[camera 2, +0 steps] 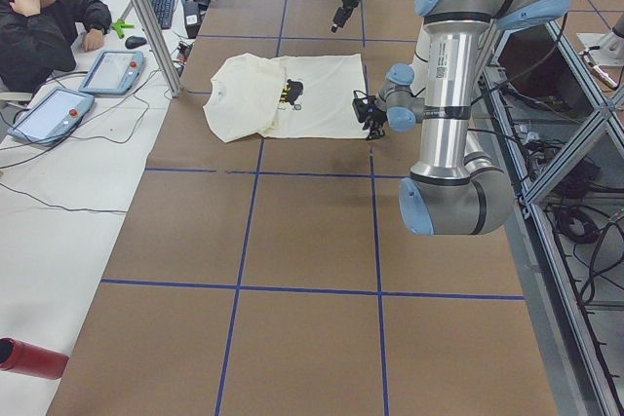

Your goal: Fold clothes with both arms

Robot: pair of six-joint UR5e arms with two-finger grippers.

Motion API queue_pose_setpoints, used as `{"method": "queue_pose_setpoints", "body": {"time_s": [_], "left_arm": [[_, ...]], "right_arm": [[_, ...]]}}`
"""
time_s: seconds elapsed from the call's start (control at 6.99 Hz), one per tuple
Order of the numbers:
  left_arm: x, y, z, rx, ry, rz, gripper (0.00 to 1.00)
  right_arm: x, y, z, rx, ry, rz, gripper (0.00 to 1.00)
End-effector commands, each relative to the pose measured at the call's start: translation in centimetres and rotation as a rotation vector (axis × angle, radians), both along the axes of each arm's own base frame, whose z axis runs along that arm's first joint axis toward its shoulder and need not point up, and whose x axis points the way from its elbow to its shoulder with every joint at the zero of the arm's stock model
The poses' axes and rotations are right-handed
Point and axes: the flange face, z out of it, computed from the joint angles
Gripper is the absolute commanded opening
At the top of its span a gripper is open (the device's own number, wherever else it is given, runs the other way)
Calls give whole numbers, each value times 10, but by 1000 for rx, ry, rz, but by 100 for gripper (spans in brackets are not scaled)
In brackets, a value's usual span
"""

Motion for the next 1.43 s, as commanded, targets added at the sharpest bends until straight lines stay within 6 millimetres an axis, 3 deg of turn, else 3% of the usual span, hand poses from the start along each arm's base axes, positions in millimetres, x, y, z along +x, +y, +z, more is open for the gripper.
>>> {"method": "queue_pose_setpoints", "body": {"time_s": [0.0,0.57,0.72,0.86,1.0,1.29], "left_arm": [[0,0,0,2,0,3,49],[7,13,1,-1,-2,27,46],[7,13,1,-2,0,25,35],[6,13,0,-2,1,25,11],[5,13,-4,1,8,30,7],[4,12,-1,3,-1,36,25]], "right_arm": [[0,0,0,4,1,5,100],[0,0,1,4,4,7,100],[0,0,1,4,3,7,100],[0,0,1,4,3,7,100],[0,0,1,4,3,7,100],[0,0,1,4,3,7,100]]}}
